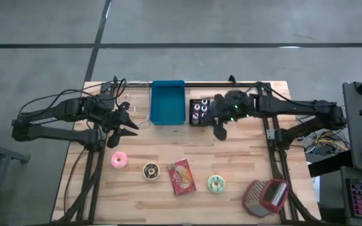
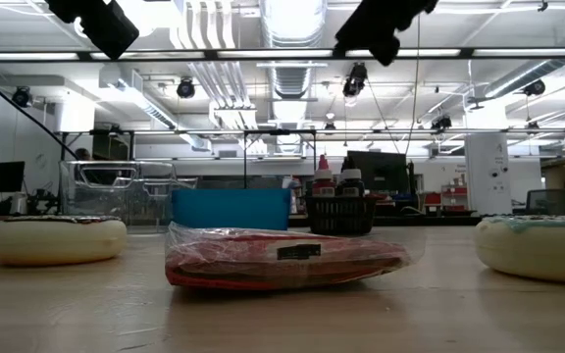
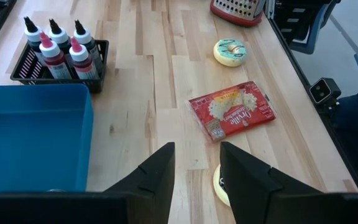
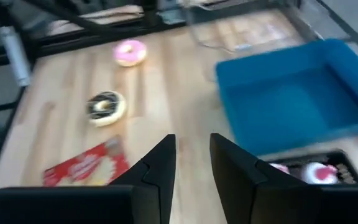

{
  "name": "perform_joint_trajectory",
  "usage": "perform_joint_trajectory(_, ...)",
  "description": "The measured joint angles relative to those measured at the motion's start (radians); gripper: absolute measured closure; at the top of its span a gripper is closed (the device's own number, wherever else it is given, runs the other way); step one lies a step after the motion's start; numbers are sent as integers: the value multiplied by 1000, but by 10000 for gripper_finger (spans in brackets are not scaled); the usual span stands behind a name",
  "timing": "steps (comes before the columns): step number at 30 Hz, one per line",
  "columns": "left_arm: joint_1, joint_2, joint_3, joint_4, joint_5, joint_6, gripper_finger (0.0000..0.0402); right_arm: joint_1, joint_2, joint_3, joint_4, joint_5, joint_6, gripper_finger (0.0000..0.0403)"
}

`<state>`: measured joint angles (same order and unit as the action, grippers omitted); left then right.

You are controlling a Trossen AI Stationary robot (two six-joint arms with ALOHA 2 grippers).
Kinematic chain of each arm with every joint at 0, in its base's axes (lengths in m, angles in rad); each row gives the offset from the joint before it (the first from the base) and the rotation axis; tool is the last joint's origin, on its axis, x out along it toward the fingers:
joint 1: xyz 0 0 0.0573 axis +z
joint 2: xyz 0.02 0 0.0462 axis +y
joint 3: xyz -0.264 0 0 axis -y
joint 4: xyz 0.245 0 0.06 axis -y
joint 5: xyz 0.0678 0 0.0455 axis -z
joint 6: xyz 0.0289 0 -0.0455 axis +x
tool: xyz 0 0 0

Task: Pick & Place Food Item
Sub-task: Put the popcorn bag into the blue bin

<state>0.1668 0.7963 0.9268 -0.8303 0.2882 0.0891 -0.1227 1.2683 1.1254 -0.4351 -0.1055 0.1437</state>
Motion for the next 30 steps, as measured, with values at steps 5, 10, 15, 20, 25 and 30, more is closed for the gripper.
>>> perform_joint_trajectory(5,0,0,0,0,0,0,268,103,-52,-62,34,62,-12,308)
perform_joint_trajectory(10,0,0,0,0,0,0,268,205,-77,-172,222,324,-13,303)
perform_joint_trajectory(15,0,0,0,0,0,0,268,258,-83,-253,323,447,-47,291)
perform_joint_trajectory(20,0,0,0,0,0,0,268,286,-84,-273,322,449,-30,284)
perform_joint_trajectory(25,0,0,0,0,0,0,268,326,-84,-275,321,449,-35,288)
perform_joint_trajectory(30,0,0,0,0,0,0,268,391,-84,-275,386,525,-73,294)
